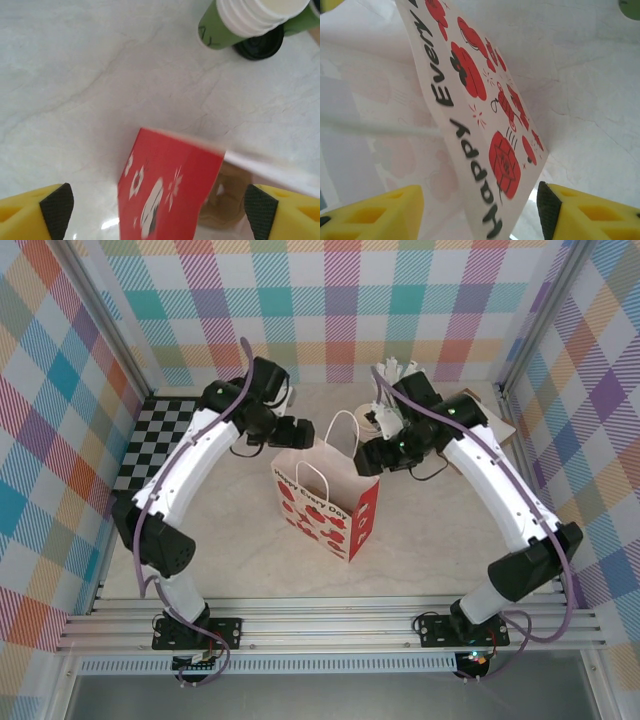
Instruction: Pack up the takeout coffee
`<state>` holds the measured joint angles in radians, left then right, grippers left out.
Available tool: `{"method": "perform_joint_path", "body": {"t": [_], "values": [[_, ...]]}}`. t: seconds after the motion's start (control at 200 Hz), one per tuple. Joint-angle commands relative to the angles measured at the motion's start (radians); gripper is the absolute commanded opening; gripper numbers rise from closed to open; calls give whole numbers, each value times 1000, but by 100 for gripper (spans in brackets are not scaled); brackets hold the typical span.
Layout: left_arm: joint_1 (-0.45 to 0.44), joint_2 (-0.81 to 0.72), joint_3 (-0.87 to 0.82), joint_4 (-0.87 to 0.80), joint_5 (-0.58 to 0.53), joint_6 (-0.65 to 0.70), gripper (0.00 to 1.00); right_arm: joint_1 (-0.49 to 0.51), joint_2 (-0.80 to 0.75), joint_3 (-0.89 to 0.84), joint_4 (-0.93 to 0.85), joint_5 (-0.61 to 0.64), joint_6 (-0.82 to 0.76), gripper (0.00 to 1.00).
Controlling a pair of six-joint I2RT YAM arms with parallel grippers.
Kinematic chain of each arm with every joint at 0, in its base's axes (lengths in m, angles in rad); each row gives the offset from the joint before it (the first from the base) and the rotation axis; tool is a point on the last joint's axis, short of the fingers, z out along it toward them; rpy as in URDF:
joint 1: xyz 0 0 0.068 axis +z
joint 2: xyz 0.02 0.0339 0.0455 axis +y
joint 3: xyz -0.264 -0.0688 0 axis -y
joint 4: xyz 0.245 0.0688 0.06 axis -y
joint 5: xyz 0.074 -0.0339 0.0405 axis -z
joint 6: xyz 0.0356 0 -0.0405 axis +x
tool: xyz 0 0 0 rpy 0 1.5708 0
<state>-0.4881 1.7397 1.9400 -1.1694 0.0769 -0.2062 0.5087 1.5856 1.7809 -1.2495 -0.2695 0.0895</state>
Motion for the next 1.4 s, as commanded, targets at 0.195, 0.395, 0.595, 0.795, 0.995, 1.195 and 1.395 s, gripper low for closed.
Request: {"method": "perform_joint_path", "body": {"t": [0.195, 0.395, 0.595, 0.795, 0.995, 1.195, 1.395], "values": [[43, -312, -336, 151, -184, -238, 100, 18, 64, 40, 22, -37, -49, 31], [108, -391, -451, 248, -228, -328, 100, 63, 22, 0, 69, 86, 128, 16], [157, -399, -460, 263, -224, -326, 100, 109, 12, -30, 117, 128, 260, 12], [175, -398, -459, 269, -202, -310, 100, 125, 51, -9, 155, 139, 287, 13], [178, -411, -480, 297, -191, -315, 100, 126, 111, 60, 174, 186, 279, 13], [179, -417, -487, 290, -191, -314, 100, 126, 157, 102, 186, 154, 287, 15], [181, -431, -494, 298, -214, -315, 100, 118, 110, 116, 156, 149, 260, 49]]}}
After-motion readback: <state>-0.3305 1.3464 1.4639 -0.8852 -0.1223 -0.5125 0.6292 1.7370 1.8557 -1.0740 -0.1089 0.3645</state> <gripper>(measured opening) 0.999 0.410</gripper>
